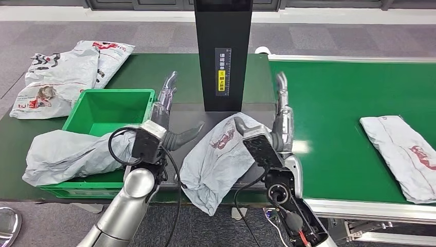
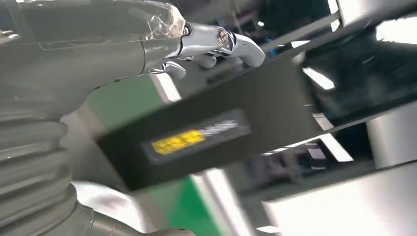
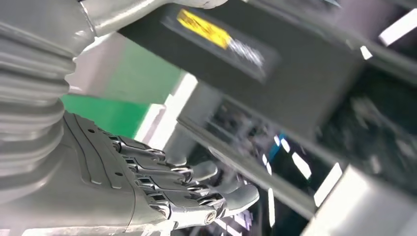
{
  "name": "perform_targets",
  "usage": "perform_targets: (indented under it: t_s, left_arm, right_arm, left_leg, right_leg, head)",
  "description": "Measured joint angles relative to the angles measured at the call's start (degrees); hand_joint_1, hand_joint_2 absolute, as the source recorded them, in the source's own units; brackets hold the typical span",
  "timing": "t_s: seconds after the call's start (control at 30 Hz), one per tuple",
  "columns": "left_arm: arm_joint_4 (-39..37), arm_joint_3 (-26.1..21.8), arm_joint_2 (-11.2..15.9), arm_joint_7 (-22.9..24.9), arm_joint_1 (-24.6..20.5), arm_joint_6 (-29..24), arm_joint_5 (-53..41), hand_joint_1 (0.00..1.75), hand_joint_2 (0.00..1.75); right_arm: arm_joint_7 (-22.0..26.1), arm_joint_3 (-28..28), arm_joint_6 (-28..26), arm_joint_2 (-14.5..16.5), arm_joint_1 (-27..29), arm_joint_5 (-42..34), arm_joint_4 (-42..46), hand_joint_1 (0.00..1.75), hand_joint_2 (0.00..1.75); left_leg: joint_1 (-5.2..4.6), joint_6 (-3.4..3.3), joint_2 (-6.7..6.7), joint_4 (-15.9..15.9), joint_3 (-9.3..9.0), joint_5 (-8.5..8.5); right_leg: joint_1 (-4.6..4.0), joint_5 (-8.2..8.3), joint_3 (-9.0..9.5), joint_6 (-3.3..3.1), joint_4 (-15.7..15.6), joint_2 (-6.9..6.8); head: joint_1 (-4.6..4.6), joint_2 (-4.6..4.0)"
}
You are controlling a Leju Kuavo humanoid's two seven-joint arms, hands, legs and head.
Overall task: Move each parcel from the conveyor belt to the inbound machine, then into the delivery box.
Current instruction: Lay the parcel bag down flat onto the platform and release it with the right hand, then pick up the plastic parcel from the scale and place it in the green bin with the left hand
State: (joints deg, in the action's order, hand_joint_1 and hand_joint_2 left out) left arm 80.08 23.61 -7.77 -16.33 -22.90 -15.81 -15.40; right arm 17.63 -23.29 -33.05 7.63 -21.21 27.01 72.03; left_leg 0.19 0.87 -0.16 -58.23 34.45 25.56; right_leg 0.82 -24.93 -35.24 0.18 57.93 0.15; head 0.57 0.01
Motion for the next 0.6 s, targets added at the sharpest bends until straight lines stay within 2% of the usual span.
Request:
perform_targets:
  t_s: [0.1,0.33,0.6]
  left_arm:
    - [-3.9,1.3,0.5,2.7,-1.3,1.7,-6.0,0.0,1.75]
    - [-12.4,4.5,0.4,1.5,-2.6,5.3,-9.7,0.0,1.75]
    - [-21.7,7.5,-2.4,2.1,-5.1,7.9,-11.9,0.0,1.75]
  right_arm:
    - [2.0,1.1,-3.3,-0.2,1.9,-1.7,4.9,0.0,1.75]
    - [6.9,4.1,-6.8,-0.6,5.5,-3.7,14.7,0.0,1.75]
    - [10.0,8.8,-7.0,0.2,7.4,-5.3,21.3,0.0,1.75]
  left_leg:
    - [-0.01,-0.01,0.01,0.0,0.01,0.01]
    - [-0.03,-0.04,0.1,0.0,0.01,0.04]
    - [-0.03,-0.05,0.11,0.0,0.01,0.05]
  right_leg:
    - [0.01,0.0,-0.01,0.0,0.0,0.01]
    - [0.03,0.01,-0.03,0.01,0.0,0.09]
    - [0.04,0.02,-0.02,0.02,0.0,0.09]
  head:
    - [0.0,0.0]
    - [-0.01,0.01]
    - [-0.01,0.0]
